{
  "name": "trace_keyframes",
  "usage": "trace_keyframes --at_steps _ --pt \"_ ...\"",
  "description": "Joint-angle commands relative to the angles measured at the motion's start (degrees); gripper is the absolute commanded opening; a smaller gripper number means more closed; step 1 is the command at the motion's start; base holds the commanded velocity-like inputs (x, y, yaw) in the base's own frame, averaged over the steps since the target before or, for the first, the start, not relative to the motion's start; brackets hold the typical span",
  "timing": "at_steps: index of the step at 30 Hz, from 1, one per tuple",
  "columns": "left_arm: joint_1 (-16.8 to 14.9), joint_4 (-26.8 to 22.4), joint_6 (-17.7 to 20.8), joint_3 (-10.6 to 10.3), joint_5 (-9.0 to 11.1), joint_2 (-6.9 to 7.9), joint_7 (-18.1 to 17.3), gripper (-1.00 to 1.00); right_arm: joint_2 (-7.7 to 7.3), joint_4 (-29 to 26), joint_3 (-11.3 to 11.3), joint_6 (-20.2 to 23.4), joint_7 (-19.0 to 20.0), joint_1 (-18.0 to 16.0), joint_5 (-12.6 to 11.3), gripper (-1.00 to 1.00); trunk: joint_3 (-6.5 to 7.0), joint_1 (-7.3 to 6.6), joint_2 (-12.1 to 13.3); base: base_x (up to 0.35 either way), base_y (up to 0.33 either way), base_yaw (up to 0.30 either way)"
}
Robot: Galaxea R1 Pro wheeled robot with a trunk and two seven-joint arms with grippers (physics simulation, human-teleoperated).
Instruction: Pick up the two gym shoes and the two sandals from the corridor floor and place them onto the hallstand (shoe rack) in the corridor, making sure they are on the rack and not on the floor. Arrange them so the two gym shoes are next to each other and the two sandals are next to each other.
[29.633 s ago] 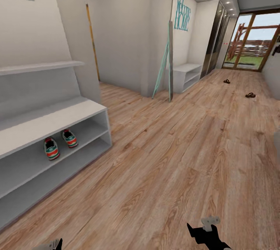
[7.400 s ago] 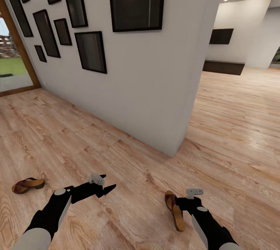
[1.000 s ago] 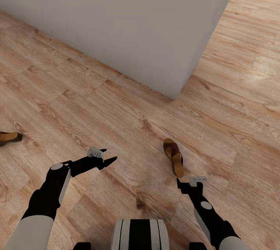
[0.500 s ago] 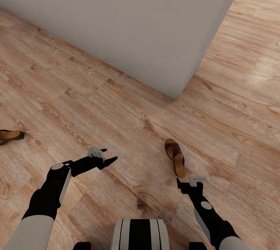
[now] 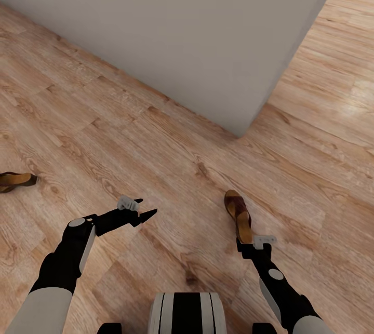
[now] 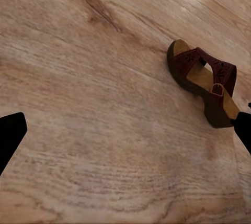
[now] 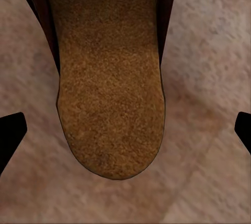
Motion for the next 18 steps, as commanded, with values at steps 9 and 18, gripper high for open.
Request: trace_keyframes --at_steps 9,18 --pt "0.0 -0.1 0.5 0.1 -0.2 -0.07 -0.4 1.00 -0.04 0.0 0.1 -0.2 -0.2 0.0 0.0 1.00 -0.03 0.00 0.0 0.009 0.000 0.003" --pt "-0.2 -0.1 0.6 0.2 -0.6 -0.10 -0.4 1.00 -0.04 0.0 0.1 -0.2 -0.2 0.0 0.0 1.00 -0.03 0.00 0.0 0.000 0.000 0.000"
